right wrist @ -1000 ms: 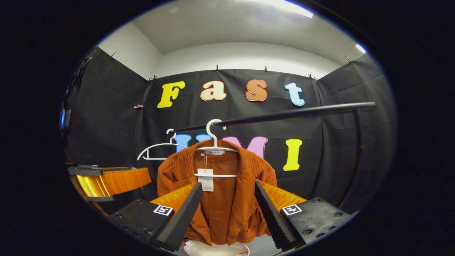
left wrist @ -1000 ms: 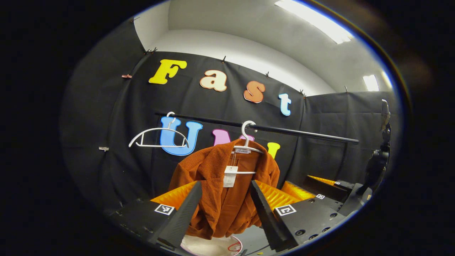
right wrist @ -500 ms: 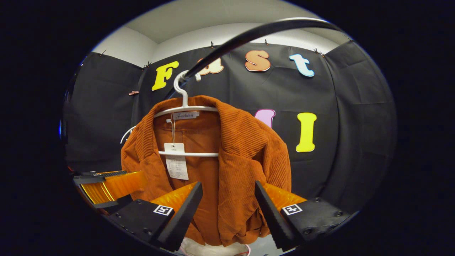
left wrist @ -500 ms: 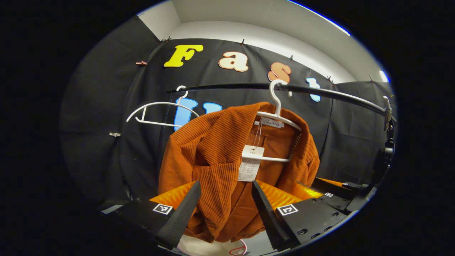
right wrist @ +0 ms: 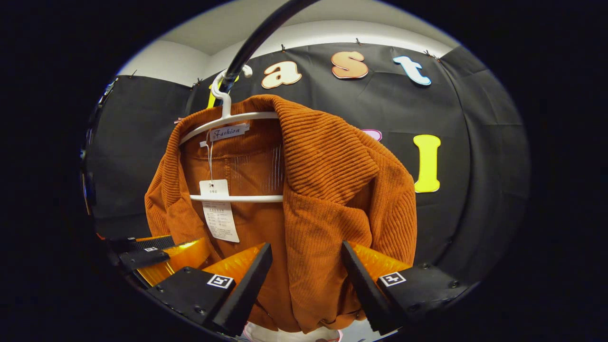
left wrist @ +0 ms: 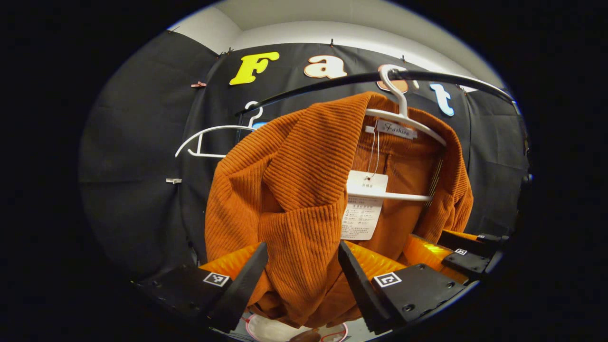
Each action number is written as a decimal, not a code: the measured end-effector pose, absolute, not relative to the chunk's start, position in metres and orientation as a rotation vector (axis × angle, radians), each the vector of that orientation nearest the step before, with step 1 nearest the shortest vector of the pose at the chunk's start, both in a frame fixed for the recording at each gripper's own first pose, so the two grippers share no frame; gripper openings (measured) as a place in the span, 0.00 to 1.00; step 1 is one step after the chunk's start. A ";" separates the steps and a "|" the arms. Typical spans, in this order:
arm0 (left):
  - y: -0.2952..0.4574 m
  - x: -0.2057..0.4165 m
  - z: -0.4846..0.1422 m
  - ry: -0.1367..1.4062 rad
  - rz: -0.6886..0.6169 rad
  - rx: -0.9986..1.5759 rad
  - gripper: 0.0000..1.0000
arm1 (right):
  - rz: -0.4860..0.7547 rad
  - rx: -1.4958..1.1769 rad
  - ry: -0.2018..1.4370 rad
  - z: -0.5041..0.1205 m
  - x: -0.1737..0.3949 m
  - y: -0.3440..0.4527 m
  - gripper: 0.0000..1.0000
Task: Grasp the clothes on the hanger with both hands and then place them into the laundry hamper below.
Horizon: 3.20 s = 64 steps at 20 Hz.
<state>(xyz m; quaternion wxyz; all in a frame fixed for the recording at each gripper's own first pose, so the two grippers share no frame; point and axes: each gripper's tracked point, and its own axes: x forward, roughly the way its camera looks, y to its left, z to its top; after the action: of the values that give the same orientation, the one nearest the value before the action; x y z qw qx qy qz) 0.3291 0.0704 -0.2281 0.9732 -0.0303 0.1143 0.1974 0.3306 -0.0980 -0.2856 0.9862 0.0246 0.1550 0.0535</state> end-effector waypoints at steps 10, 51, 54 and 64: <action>0.111 0.343 -0.221 0.224 0.538 -0.048 0.08 | 0.118 0.088 0.276 -0.286 0.360 -0.134 0.10; 0.254 0.349 -0.255 0.341 0.414 -0.063 0.07 | 0.203 0.296 0.255 -0.295 0.434 -0.213 0.10; 0.244 0.334 -0.275 0.380 0.441 -0.095 0.07 | 0.149 0.235 0.315 -0.320 0.412 -0.216 0.10; 0.151 0.289 -0.298 0.462 0.380 -0.168 0.07 | 0.276 0.218 0.390 -0.313 0.329 -0.143 0.10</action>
<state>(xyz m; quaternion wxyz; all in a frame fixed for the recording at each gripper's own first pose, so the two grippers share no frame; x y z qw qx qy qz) 0.2889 0.1513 -0.2975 0.9521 -0.0824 0.2274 0.1870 0.3290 -0.1432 -0.3129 0.9657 0.1079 0.1930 0.1363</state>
